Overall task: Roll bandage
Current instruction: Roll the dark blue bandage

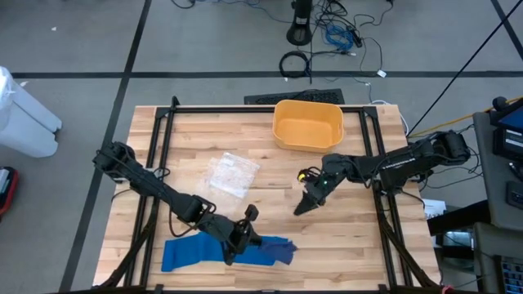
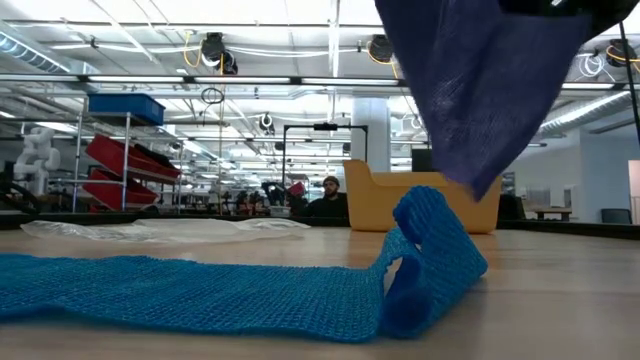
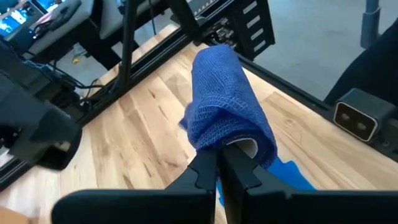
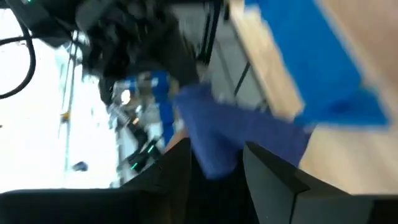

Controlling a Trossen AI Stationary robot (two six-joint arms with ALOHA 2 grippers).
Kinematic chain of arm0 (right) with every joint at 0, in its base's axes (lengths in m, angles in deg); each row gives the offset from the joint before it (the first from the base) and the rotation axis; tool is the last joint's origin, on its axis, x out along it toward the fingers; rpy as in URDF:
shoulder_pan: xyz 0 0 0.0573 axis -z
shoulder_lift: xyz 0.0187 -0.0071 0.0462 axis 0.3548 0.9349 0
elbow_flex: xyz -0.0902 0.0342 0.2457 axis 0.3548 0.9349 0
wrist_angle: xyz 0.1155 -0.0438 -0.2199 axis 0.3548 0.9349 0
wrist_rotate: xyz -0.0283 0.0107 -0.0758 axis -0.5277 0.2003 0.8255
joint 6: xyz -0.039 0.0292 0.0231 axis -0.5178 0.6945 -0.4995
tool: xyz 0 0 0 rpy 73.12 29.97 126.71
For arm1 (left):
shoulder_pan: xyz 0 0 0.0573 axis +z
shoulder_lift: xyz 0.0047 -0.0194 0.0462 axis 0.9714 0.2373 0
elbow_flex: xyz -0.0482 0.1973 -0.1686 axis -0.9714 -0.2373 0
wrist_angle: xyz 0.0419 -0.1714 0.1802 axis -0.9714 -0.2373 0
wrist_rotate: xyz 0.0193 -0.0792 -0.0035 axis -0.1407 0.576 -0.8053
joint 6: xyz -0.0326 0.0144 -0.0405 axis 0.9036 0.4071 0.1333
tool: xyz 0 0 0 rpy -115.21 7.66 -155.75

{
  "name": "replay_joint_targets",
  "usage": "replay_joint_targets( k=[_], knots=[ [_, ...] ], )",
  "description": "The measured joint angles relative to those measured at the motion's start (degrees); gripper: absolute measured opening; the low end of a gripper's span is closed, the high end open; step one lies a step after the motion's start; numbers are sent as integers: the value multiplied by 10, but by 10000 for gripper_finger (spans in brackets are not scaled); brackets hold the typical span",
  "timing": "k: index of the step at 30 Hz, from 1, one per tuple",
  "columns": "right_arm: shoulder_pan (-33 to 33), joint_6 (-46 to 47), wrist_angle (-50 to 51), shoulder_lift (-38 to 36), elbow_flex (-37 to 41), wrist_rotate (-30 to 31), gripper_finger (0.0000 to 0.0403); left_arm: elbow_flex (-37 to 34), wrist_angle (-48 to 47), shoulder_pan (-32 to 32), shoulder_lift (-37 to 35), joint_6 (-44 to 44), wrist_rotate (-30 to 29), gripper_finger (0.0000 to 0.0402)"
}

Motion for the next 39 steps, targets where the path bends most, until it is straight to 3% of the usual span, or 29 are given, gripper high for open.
replay_joint_targets(
  k=[9, 14, 19, 25, 30, 39],
  knots=[
    [-61, -220, -2, -26, 0, 164, 135, 0, -19, 0, 0, 33, -84, 5],
    [-107, -295, 0, -73, 0, 195, 135, 0, -10, 2, 0, 52, -113, 5],
    [-161, -399, 10, -111, 0, 279, 135, 0, -10, 22, -1, 94, -118, 5],
    [-223, -541, 56, -130, 0, 459, 135, 0, -10, 47, -1, 109, -118, 5],
    [-287, -582, 83, -117, 0, 559, 135, -10, 2, 66, -1, 124, -92, 5],
    [-376, -664, 105, -61, 0, 828, 135, -92, 185, 121, -1, 150, -13, 5]
  ],
)
